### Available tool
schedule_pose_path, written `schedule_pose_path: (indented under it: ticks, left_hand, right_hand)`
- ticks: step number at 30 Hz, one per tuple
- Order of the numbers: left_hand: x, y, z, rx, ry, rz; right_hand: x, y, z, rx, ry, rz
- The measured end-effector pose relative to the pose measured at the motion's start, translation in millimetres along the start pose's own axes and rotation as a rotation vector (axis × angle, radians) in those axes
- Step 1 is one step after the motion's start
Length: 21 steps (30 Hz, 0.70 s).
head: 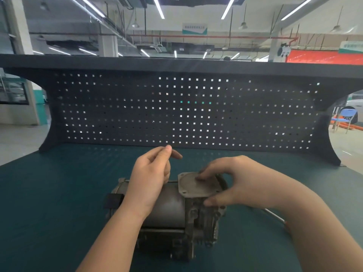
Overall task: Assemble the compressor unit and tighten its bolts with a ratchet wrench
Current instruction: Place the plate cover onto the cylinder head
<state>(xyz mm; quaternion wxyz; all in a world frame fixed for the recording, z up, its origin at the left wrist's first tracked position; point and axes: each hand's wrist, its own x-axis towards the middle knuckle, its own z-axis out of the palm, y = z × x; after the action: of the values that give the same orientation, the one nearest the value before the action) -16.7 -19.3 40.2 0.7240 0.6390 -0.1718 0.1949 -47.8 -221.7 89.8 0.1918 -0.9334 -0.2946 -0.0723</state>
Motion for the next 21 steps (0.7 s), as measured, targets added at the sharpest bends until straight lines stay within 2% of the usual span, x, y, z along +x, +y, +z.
schedule_pose_path:
  ticks: [2,4,6,8,10,12,16,19,21]
  left_hand:
    - [0.7,-0.1,-0.6,-0.045,0.016,0.001]
    - [0.1,0.6,-0.4,-0.053,0.01,0.012]
    - [-2.2,1.9,0.6,0.011,-0.01,0.029]
    - [-4.6,2.9,2.1,0.082,-0.014,0.054]
    - [-5.2,2.5,3.7,0.095,0.004,0.061]
    - [-4.7,2.3,4.1,0.078,0.041,0.057]
    - [-2.2,2.6,5.2,0.058,0.133,0.014]
    - [11.1,9.0,9.4,-0.099,0.188,-0.127]
    - [25.0,15.4,16.4,-0.359,0.192,-0.286]
  right_hand:
    - [-1.1,-0.4,-4.4,0.086,0.12,-0.038]
    - [-0.6,1.0,-7.0,0.236,0.32,-0.053]
    - [4.0,4.2,-6.8,0.403,0.48,0.04]
    - [11.4,7.2,-1.8,0.461,0.462,0.191]
    - [17.2,11.7,8.0,0.447,0.34,0.314]
    - [21.1,14.9,18.7,0.422,0.242,0.36]
    - [24.4,18.2,26.6,0.35,0.241,0.393]
    - [26.2,13.2,29.3,0.338,0.27,0.36]
    - [28.1,8.0,32.3,0.327,0.277,0.363]
